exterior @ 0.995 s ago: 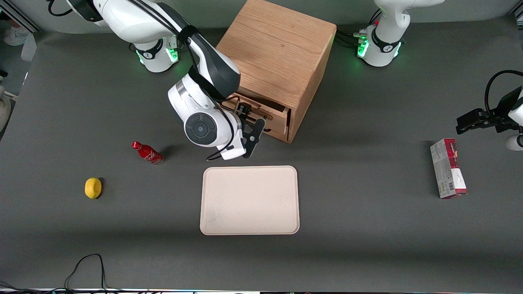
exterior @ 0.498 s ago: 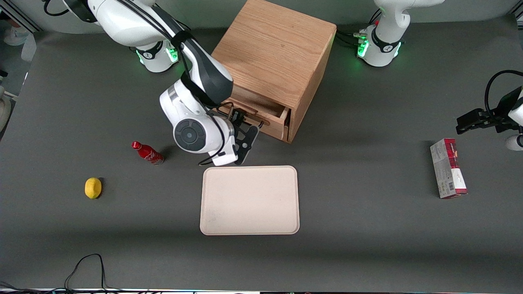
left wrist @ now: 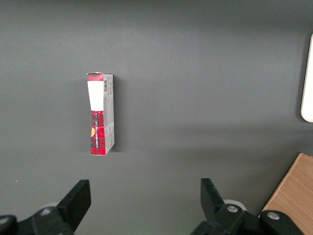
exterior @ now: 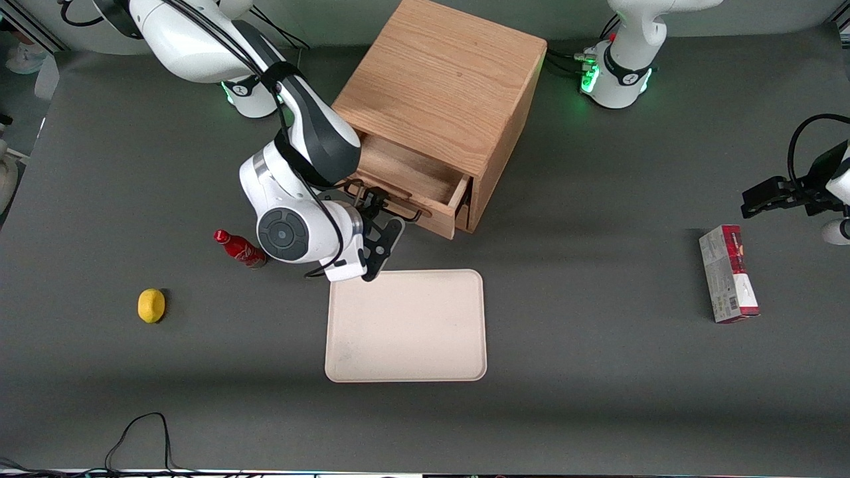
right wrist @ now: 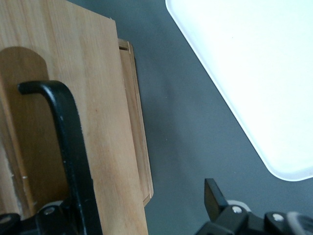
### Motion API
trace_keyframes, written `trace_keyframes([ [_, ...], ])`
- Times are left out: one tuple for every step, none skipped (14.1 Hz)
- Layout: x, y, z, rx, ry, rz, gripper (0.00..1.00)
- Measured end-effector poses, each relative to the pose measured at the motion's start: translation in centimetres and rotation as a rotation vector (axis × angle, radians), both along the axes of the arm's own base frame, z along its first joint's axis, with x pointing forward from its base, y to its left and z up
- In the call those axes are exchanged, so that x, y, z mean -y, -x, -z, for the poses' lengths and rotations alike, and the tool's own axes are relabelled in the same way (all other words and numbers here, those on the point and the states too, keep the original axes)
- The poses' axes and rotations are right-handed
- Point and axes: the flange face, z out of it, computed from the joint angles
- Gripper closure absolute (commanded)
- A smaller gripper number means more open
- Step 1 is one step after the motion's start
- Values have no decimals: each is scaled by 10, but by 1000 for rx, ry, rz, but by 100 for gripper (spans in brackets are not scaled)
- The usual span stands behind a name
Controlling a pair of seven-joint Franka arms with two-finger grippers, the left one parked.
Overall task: Open upper drawer
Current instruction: 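Pull the upper drawer outward from the cabinet with the right gripper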
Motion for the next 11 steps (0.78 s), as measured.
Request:
trace_keyframes([
  [1, -1, -1, 2, -1, 3, 0],
  [3, -3, -2, 7, -4, 7, 0],
  [4, -6, -4, 12, -7, 11, 0],
  [6, -8, -6, 17, -9, 14, 0],
  [8, -10, -8, 20, -11, 19, 0],
  [11, -13, -9, 25, -13, 25, 0],
  [13, -16, -9, 33, -17, 33, 0],
  [15, -18, -8, 37, -19, 39, 0],
  [16, -20, -8, 44, -22, 43, 0],
  [16, -21, -8, 50, -25, 43, 0],
  [15, -22, -8, 53, -27, 43, 0],
])
